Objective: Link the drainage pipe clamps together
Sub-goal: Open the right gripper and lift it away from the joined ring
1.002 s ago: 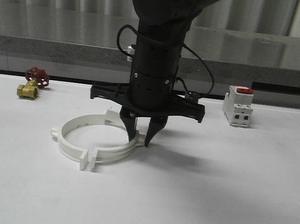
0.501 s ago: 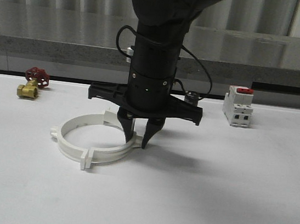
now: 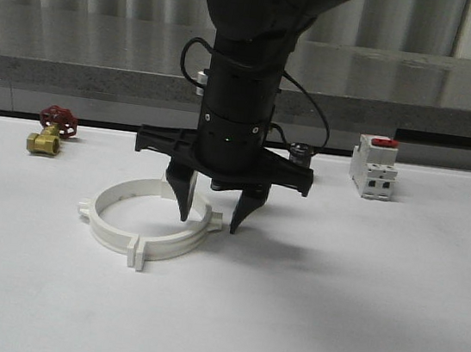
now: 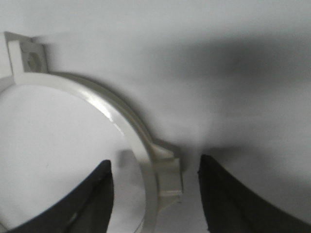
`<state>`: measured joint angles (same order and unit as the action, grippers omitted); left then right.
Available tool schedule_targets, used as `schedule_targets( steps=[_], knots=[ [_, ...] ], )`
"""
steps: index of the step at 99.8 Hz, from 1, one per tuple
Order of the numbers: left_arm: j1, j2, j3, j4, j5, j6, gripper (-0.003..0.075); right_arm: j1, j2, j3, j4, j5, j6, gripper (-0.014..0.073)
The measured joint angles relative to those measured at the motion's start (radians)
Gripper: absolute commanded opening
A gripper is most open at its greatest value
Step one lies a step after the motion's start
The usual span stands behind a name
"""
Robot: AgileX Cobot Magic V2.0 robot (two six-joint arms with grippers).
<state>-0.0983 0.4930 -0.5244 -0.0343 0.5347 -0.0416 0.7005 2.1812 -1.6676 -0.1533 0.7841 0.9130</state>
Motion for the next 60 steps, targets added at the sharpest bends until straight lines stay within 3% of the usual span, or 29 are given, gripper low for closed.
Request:
schedule_targets(
  steps=[21,60],
  knots=[
    [0.000,0.000,0.000,0.000,0.000,0.000,-0.0021,0.000,-0.002,0.000,0.001,-0.016,-0.036,0.0426],
    [0.000,0.000,0.000,0.000,0.000,0.000,-0.0021,-0.092,-0.160,0.000,0.000,0.041,-0.278,0.0426]
  ],
)
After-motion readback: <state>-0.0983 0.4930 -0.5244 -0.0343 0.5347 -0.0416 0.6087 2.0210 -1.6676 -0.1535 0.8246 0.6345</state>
